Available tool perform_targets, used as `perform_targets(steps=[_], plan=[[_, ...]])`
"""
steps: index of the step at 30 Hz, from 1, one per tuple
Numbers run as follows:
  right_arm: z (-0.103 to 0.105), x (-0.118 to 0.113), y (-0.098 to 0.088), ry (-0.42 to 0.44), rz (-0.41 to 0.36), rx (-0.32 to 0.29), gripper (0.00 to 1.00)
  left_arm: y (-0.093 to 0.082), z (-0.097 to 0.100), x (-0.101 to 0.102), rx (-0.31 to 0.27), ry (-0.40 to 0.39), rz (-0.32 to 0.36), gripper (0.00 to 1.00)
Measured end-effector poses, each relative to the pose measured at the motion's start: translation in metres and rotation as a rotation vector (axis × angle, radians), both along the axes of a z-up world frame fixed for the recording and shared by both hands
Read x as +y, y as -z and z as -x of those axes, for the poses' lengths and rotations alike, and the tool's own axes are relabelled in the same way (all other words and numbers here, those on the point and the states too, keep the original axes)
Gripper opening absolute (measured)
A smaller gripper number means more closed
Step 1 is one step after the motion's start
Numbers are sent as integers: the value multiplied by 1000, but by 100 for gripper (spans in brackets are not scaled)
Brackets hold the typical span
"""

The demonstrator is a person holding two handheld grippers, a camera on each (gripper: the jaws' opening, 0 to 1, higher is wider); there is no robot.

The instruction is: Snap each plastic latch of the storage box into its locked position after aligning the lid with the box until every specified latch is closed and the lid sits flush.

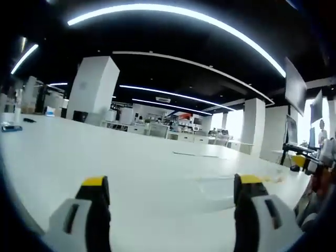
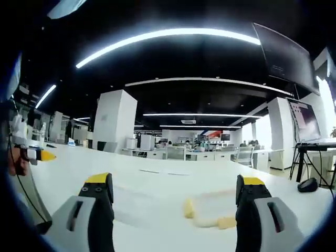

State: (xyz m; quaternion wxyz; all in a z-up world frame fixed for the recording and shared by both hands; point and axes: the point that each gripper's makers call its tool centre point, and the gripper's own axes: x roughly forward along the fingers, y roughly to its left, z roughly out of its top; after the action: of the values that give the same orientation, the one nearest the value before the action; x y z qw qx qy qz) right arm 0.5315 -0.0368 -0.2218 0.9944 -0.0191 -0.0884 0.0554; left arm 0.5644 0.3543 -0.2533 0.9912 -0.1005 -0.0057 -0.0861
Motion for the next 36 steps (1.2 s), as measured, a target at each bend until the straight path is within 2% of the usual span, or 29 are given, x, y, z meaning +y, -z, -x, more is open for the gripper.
perform_targets(steps=[11,16,36], plan=[[-2,3,4,-10,-2,11,100,2,-1,-7,12,24,1,100],[-1,5,3,-11,3,7,100,1,0,-3,8,16,-6,100],[2,-9,-2,34,34,-9,99,4,-1,-3,12,20,2,100]])
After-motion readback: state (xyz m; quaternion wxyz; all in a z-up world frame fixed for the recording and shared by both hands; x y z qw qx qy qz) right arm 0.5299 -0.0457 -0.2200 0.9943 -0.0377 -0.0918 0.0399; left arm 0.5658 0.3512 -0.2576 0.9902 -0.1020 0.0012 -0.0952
